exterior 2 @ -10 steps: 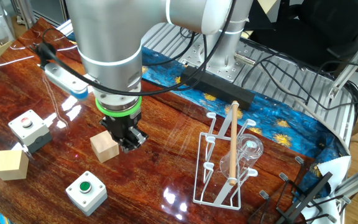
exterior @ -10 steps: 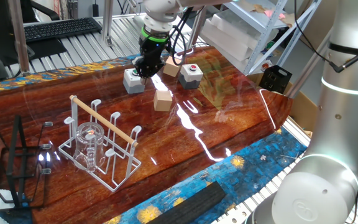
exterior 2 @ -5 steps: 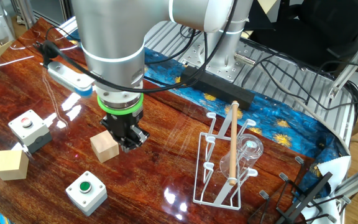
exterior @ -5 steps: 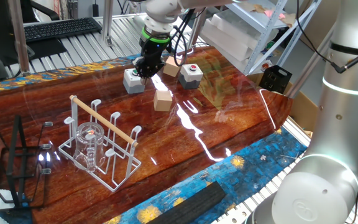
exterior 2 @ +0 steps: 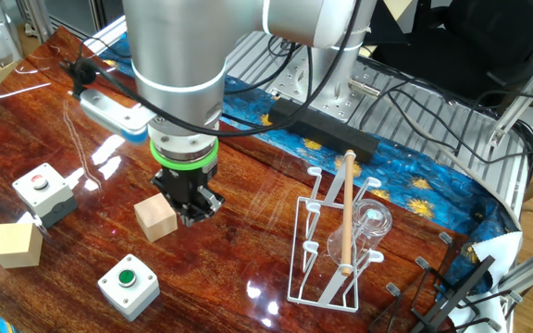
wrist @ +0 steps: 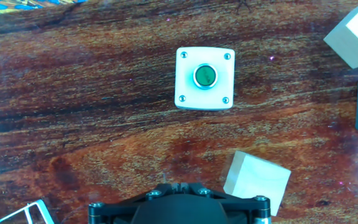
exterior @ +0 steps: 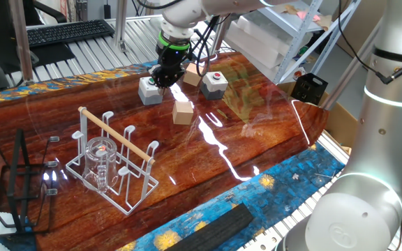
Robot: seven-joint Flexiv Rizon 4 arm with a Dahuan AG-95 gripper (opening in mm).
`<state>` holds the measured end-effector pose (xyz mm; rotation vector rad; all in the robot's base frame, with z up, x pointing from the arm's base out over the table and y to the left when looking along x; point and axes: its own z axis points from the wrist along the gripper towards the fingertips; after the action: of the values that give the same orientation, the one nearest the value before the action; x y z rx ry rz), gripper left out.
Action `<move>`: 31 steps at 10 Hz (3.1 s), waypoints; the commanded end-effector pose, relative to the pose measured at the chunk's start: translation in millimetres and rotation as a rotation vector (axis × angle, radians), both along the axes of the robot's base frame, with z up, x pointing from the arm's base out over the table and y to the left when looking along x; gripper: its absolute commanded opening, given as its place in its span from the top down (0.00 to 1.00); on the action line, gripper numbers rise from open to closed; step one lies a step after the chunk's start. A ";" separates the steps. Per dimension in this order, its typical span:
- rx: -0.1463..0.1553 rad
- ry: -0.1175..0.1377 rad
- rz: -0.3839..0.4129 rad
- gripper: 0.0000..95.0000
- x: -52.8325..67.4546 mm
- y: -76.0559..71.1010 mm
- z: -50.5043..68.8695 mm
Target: Take the cup off the cup rack
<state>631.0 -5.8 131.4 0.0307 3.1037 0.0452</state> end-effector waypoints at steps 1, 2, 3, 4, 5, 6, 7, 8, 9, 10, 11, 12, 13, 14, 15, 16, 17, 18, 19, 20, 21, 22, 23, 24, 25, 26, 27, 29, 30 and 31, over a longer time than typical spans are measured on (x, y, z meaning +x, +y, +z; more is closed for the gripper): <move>0.021 0.005 0.065 1.00 -0.1 0.4 0.0; 0.021 0.009 0.080 1.00 -0.1 0.4 0.0; 0.025 0.013 0.086 1.00 -0.1 0.4 0.0; 0.044 0.023 0.094 1.00 -0.1 0.4 0.0; 0.045 0.027 0.106 1.00 -0.1 0.4 0.0; 0.049 0.028 0.101 1.00 -0.1 0.4 0.0; 0.050 0.016 0.106 1.00 -0.1 0.4 0.0; 0.059 -0.014 0.099 1.00 -0.1 0.4 0.0; 0.058 -0.014 0.112 1.00 -0.1 0.4 0.0; 0.063 -0.008 0.106 1.00 -0.1 0.4 0.0; 0.060 0.003 0.102 1.00 -0.1 0.4 0.0; 0.059 0.016 0.100 1.00 -0.1 0.4 0.0; 0.044 0.046 0.078 1.00 -0.1 0.4 0.0; 0.045 0.059 0.051 1.00 -0.1 0.4 0.0; 0.046 0.075 0.032 1.00 -0.1 0.4 0.0; 0.059 0.110 0.012 0.80 0.2 0.0 2.3; 0.068 0.135 0.004 0.60 1.5 0.1 8.6; 0.067 0.134 0.004 0.60 2.0 0.2 10.9; 0.067 0.130 -0.004 0.60 3.2 2.0 15.0; 0.067 0.130 -0.005 0.60 3.7 3.1 18.0; 0.068 0.129 -0.009 0.60 2.7 5.1 23.7; 0.064 0.129 -0.011 0.60 1.5 7.5 28.7; 0.062 0.127 -0.010 0.40 -0.6 10.5 35.6; 0.057 0.117 -0.005 0.40 -5.5 14.8 47.1; 0.053 0.113 -0.015 0.40 -10.4 19.6 52.1; 0.049 0.113 -0.029 0.40 -17.1 27.7 56.6; 0.049 0.112 -0.035 0.40 -23.5 34.8 61.0; 0.046 0.099 -0.044 0.60 -37.7 50.9 70.3; 0.037 0.096 -0.049 0.60 -46.9 61.5 77.2; 0.032 0.096 -0.049 0.60 -51.8 66.8 81.4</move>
<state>574.4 63.0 213.5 0.1150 3.1907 0.0909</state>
